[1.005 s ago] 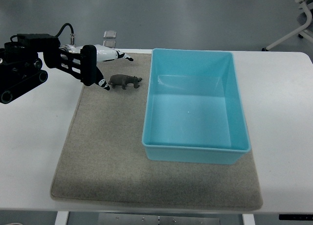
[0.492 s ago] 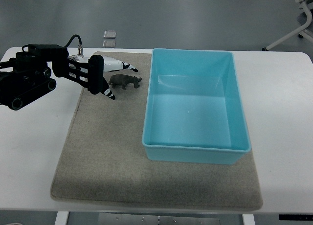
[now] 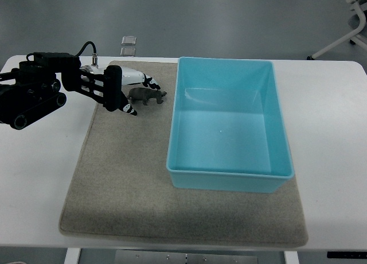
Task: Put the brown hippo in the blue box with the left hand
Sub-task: 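Lower the left hand onto the brown hippo and close fingers around it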
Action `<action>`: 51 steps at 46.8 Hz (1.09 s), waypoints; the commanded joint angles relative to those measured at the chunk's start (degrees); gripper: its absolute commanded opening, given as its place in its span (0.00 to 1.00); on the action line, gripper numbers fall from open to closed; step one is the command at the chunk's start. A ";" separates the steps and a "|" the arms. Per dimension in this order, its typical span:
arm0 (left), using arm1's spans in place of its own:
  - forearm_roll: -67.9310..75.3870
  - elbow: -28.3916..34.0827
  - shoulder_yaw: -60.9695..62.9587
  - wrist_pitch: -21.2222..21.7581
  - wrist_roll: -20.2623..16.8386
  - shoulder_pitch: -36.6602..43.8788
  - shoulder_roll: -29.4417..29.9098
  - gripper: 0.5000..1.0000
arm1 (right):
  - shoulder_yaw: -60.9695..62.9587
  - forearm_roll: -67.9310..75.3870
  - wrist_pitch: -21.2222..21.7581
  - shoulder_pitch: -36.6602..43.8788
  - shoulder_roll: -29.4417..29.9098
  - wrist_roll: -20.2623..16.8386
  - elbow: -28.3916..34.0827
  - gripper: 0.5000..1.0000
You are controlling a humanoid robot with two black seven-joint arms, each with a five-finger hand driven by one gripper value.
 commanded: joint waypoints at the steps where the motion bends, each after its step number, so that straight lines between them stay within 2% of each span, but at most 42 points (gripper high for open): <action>1: 0.04 0.08 0.09 0.00 0.04 0.06 0.00 0.58 | -0.03 0.00 0.00 -0.01 0.00 0.00 0.00 0.87; 7: 0.04 0.08 0.36 -0.09 0.04 0.06 0.00 0.55 | 0.06 0.00 0.00 0.08 0.00 0.00 0.00 0.87; 10: 0.04 0.08 0.36 0.00 0.12 -0.03 0.00 0.44 | -0.03 0.00 0.00 0.08 0.00 0.00 0.00 0.87; 17: 0.04 -0.01 0.36 -0.09 0.21 -0.03 0.00 0.39 | -0.03 0.00 0.00 -0.01 0.00 0.00 0.00 0.87; 22: 0.22 -0.01 0.44 -0.09 0.30 -0.03 0.00 0.23 | -0.03 0.00 0.00 -0.01 0.00 0.00 0.00 0.87; 27: 0.57 -0.01 0.44 0.00 0.30 -0.03 0.00 0.01 | -0.03 0.00 0.00 -0.01 0.00 0.00 0.00 0.87; 51: 0.92 -0.01 0.44 0.17 0.56 -0.12 -0.26 0.00 | 0.06 0.00 0.00 -0.01 0.00 0.00 0.00 0.87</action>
